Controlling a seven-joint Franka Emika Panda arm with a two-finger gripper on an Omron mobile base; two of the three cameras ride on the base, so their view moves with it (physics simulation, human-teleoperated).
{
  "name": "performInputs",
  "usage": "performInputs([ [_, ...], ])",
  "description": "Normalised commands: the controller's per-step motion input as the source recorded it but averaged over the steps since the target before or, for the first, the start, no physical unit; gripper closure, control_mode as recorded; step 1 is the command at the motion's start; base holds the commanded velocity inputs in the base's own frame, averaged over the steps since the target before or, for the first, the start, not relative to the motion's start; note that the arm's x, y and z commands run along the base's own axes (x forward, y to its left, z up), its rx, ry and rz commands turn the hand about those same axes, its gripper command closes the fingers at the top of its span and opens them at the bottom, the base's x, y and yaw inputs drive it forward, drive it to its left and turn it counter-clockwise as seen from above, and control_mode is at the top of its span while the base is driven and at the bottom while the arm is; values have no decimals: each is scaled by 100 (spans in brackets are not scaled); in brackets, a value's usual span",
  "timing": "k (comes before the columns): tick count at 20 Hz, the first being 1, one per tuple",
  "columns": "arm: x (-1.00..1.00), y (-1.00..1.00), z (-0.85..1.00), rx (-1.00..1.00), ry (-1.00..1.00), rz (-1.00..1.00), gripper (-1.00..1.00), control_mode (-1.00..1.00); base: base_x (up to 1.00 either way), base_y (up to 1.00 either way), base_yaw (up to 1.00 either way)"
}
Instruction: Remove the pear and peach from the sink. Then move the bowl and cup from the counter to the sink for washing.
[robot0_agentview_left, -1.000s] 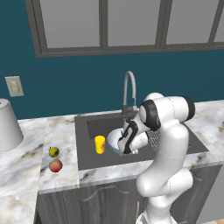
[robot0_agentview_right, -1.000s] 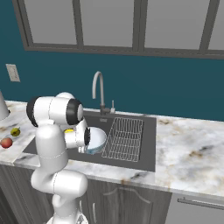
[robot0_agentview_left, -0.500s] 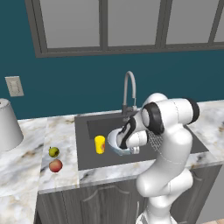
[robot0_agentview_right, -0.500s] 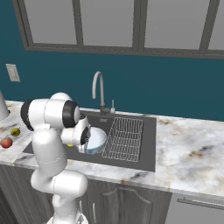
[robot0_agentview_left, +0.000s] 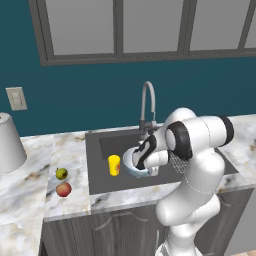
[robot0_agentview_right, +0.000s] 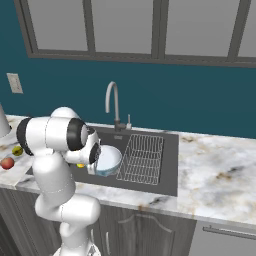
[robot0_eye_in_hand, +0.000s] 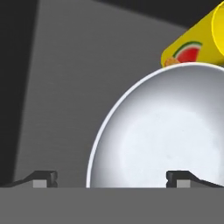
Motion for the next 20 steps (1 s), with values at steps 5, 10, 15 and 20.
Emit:
performInputs([
  [5,-1,14,24,0,-6,0,-100,-100,0,0,0],
  [10,0,12,27,0,-5,0,-100,-100,0,0,0],
  [15,0,11,29,0,-5,0,-100,-100,0,0,0],
  [20,0,6,29,0,-4,0,-100,-100,0,0,0],
])
